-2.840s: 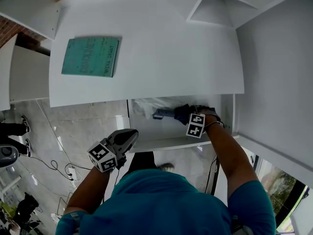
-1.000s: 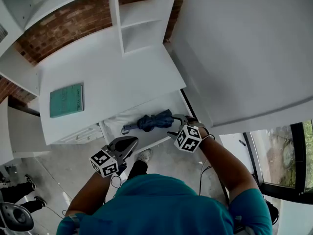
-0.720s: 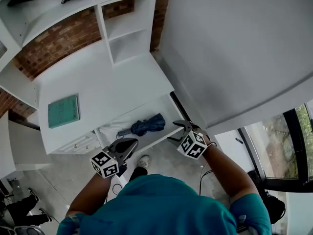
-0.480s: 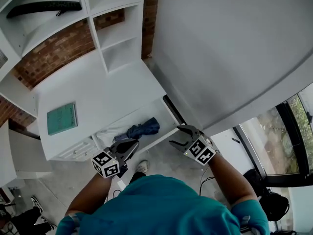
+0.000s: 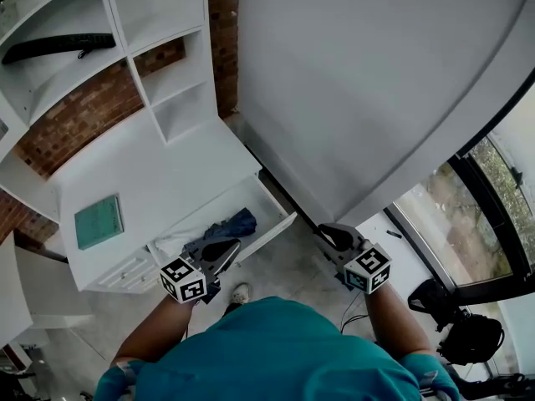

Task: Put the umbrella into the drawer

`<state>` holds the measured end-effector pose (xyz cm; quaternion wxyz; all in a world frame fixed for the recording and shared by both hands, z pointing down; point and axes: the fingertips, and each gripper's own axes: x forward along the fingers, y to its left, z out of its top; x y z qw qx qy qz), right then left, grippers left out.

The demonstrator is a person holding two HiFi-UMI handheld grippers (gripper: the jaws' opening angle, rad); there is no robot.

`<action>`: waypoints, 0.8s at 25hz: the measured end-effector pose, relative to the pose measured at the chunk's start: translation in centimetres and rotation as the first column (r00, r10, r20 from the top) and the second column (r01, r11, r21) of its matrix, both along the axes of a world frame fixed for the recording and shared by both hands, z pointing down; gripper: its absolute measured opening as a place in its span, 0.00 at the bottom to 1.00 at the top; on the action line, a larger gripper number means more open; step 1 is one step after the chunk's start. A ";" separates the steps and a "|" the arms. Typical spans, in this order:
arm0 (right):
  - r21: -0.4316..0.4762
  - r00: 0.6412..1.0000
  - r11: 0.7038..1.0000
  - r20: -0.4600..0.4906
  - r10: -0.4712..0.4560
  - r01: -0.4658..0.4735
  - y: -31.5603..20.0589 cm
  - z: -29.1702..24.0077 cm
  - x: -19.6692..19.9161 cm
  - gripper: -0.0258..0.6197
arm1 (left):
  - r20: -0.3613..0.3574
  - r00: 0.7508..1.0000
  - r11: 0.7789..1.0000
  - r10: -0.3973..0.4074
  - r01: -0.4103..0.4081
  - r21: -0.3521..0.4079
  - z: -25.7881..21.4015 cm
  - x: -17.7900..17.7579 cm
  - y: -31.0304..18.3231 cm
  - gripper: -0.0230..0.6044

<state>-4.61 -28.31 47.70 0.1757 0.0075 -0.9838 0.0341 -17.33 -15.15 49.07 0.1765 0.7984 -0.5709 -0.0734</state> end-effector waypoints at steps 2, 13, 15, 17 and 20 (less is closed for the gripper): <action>-0.033 0.998 0.998 0.035 0.057 -0.055 -0.7 -0.5 1.8 0.15 | 0.006 1.000 1.000 0.017 -0.017 0.006 -0.6 0.9 -0.6 0.06; -0.095 0.964 0.963 0.058 0.260 -0.254 -2.7 -0.2 11.2 0.08 | 0.026 0.983 0.983 0.184 -0.185 0.019 -2.3 7.1 -5.0 0.06; -0.104 0.958 0.956 0.058 0.281 -0.274 -2.7 -0.1 12.8 0.08 | 0.029 0.976 0.976 0.217 -0.218 0.021 -2.5 8.5 -5.8 0.06; -0.115 0.950 0.948 0.061 0.305 -0.297 -2.7 0.0 14.3 0.08 | 0.031 0.969 0.969 0.245 -0.246 0.021 -2.6 9.7 -6.4 0.06; -0.118 0.938 0.935 0.059 0.342 -0.334 -2.8 0.2 16.1 0.08 | 0.038 0.960 0.960 0.278 -0.279 0.022 -2.8 11.2 -7.0 0.06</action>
